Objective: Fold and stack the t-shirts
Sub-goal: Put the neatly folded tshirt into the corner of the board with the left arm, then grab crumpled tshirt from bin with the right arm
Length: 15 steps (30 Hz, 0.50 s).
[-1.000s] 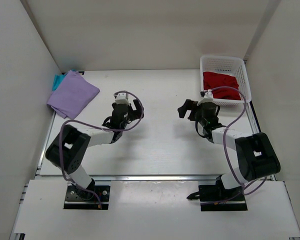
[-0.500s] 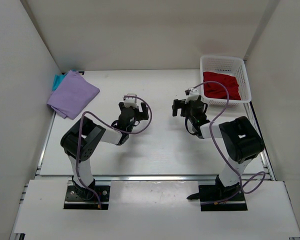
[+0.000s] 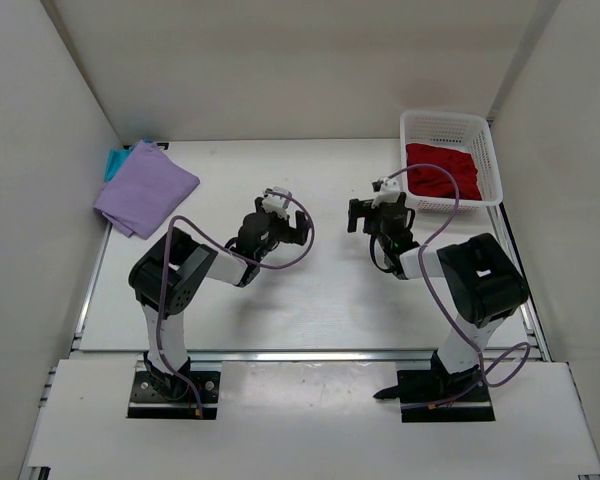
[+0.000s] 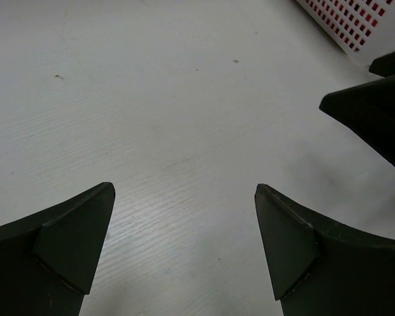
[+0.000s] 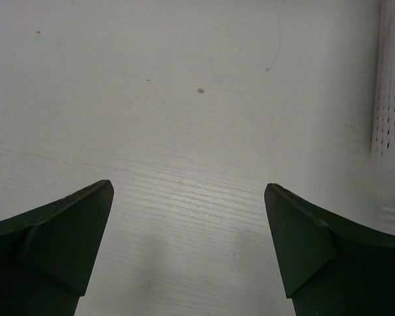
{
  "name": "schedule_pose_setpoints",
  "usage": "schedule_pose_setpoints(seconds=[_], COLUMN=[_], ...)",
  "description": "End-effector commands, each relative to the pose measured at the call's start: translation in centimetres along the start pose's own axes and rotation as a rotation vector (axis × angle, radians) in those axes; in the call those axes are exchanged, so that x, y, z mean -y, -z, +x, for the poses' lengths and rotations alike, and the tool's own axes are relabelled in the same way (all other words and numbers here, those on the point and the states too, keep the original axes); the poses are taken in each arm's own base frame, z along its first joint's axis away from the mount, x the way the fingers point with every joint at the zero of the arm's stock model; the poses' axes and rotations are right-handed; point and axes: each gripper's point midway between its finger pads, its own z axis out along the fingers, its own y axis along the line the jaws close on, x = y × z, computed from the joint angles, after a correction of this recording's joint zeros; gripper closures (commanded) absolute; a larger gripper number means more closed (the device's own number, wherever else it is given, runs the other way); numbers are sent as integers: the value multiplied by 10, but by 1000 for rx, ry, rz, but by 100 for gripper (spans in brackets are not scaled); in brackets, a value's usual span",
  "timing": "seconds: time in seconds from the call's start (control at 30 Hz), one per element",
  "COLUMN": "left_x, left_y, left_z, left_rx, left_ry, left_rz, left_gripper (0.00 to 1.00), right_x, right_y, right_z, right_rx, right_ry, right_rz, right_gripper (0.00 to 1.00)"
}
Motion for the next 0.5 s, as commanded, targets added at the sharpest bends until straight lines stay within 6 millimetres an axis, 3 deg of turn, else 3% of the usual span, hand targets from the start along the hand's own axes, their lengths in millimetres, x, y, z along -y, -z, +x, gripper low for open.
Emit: schedule_pose_setpoints(seconds=[0.0,0.1,0.13,0.17,0.23,0.33,0.47], left_x=[15,12,6,9,9,-9,-38], left_y=[-5,-16,-17,-23,-27,-30,-35], left_z=[-28,-28,-17,-23,-13,-11,-7], left_rx=[72,38,-13,-16,-68,-100,-122], left_ry=[-36,4,15,30,32,113,254], left_rz=[103,92,68,71,75,-6,-86], left_gripper=[2,1,2,1,1,1,1], right_x=[6,10,8,7,3,-9,11], right_y=[-7,-11,-12,-14,-18,-24,-32], right_z=[-33,-33,-31,-33,-32,-30,-32], right_rx=[95,80,68,68,50,23,-3], right_ry=[-35,-49,-43,-28,-8,35,-58], right_rz=[73,70,67,58,50,-28,15], right_gripper=[1,0,1,1,1,0,0])
